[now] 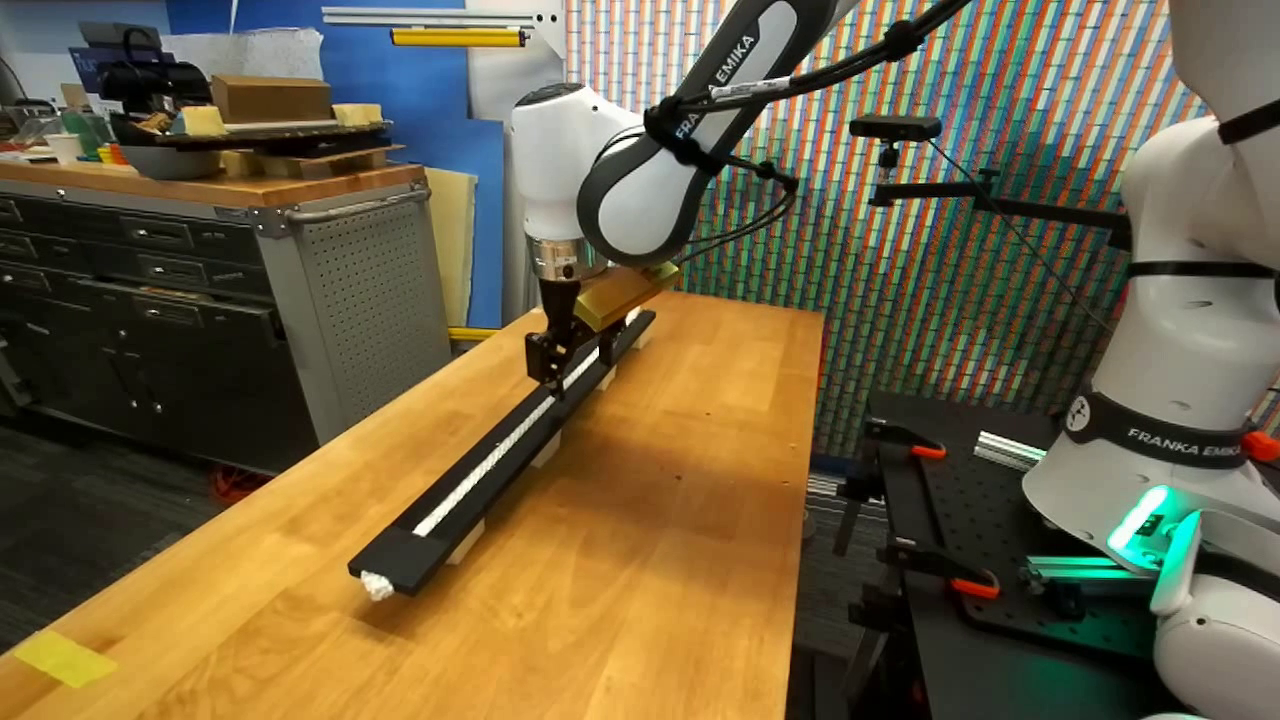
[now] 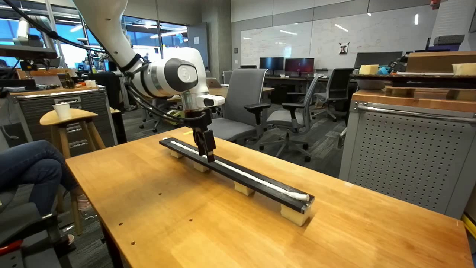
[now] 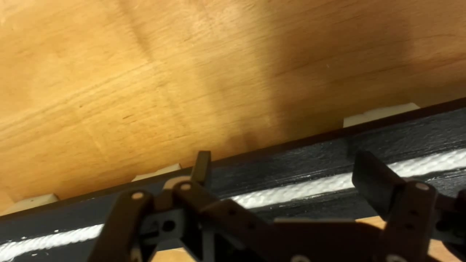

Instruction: Put the rope in the groove then press down on the rope

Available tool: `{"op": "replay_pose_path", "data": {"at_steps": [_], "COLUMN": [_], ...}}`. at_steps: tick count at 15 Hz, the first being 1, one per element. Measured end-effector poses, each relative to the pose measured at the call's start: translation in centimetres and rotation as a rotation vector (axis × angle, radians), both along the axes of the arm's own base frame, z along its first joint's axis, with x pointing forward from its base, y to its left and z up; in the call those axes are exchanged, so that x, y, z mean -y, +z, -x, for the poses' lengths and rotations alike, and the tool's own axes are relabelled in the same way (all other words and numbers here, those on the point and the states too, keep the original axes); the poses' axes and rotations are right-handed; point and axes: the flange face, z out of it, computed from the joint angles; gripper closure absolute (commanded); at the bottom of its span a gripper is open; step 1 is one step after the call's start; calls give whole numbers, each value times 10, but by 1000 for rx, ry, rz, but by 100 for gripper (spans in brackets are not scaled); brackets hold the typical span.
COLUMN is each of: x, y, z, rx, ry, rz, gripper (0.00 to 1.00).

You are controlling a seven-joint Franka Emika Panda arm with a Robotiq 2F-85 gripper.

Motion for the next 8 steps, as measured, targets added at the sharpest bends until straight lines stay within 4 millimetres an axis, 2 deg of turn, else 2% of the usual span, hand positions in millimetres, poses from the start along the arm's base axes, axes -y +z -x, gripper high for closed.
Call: {"op": "replay_pose_path", "data": {"at_steps": [4, 6, 8], "x": [5, 22, 49], "y": [-2, 1, 7], "z": [0, -2, -4], "rx": [-2, 3, 12], "ry": [-4, -11, -23], "rz": [9, 36, 76], "gripper": [0, 0, 0]}}
